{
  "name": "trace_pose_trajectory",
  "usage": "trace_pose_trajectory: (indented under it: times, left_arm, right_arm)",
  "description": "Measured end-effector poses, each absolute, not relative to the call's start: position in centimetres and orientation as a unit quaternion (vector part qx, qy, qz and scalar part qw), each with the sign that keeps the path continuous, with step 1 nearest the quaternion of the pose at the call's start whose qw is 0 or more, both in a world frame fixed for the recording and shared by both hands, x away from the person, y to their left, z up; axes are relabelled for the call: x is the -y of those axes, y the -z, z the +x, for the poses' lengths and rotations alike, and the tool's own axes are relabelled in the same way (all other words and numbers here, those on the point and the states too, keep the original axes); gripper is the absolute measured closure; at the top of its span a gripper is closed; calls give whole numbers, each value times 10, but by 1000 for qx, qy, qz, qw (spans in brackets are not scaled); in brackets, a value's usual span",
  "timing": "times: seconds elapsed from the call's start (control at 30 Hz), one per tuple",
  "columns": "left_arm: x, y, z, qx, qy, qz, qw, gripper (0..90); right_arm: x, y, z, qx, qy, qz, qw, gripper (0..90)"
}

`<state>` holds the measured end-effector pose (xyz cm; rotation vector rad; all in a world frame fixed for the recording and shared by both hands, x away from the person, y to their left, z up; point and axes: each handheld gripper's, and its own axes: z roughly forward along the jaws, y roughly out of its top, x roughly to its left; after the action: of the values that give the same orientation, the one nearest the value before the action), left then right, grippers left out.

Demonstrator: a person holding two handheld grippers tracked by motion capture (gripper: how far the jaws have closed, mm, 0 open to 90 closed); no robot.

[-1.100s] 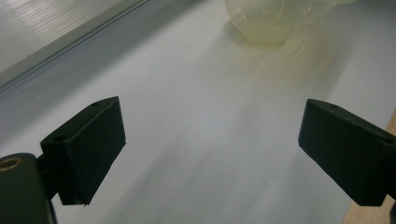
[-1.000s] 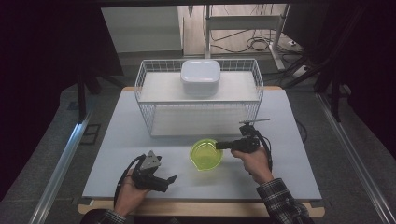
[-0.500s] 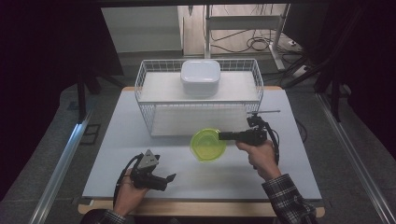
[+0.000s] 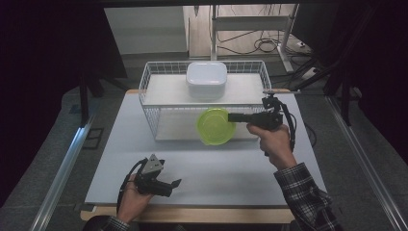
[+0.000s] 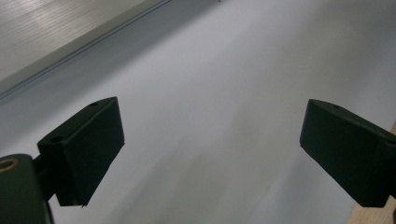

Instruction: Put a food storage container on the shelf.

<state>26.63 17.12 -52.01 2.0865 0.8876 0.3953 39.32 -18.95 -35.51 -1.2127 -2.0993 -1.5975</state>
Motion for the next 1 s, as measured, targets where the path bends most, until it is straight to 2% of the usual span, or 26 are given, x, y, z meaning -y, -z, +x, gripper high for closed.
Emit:
trace_pose_trajectory:
  times: [0.67, 1.0]
  left_arm:
    - [-172, 520, 267, -357, -147, 821, 420, 55]
    - [-172, 521, 267, -358, -144, 820, 423, 55]
  right_arm:
    - [172, 273, 427, 678, 586, -436, 77, 817]
    - [158, 253, 451, 649, 594, -472, 49, 817]
